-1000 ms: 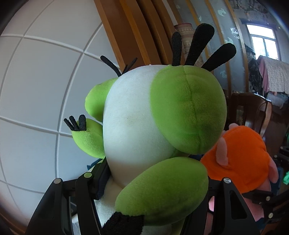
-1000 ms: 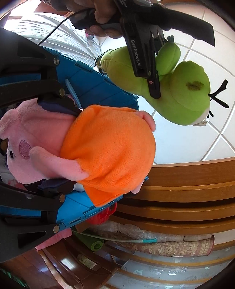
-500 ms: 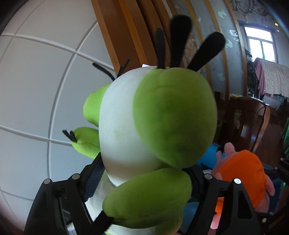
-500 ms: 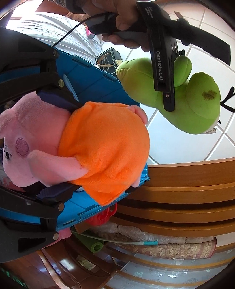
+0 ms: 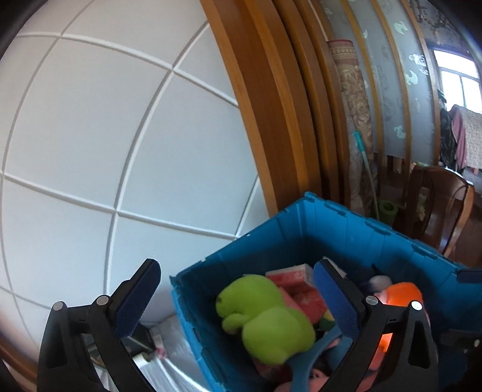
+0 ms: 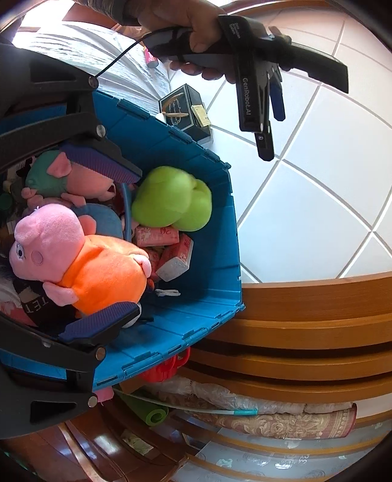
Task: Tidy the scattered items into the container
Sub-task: 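Open both tools to drop the frog and pig plush into the crate, then move both tools back toward the paper roll and ointment box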
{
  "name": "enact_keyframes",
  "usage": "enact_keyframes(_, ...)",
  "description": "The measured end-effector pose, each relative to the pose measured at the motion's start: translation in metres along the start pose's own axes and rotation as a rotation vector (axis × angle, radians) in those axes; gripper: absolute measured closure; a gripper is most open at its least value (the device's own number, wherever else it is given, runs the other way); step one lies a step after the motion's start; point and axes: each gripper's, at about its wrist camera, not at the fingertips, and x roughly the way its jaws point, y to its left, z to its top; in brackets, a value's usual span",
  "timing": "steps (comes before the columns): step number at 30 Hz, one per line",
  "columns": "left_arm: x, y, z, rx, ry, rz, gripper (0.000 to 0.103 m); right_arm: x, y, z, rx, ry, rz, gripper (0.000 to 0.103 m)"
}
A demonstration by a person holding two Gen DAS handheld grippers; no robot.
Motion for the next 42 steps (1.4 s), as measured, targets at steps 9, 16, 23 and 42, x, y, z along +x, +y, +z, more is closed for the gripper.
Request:
enact_keyframes(9,-0.009,0.105,-0.104,-0.146,0.122,0.156,0.000,0.009,0.081,0.015,-0.100,0.007,0.073,0.022)
enact_keyframes(16,-0.002,0.199,-0.214,-0.291,0.255,0.258,0.000,0.038,0.162,0.019,-0.154,0.010,0.126,0.022)
enact_keyframes(23,0.032,0.259,-0.306,-0.383,0.321,0.299,0.000,0.102,0.246,0.038,-0.166,-0.004,0.170,0.022)
enact_keyframes(42,0.259,0.350,-0.442,-0.596,0.408,0.276,0.000,0.288,0.328,0.055,-0.216,0.105,0.162,0.022)
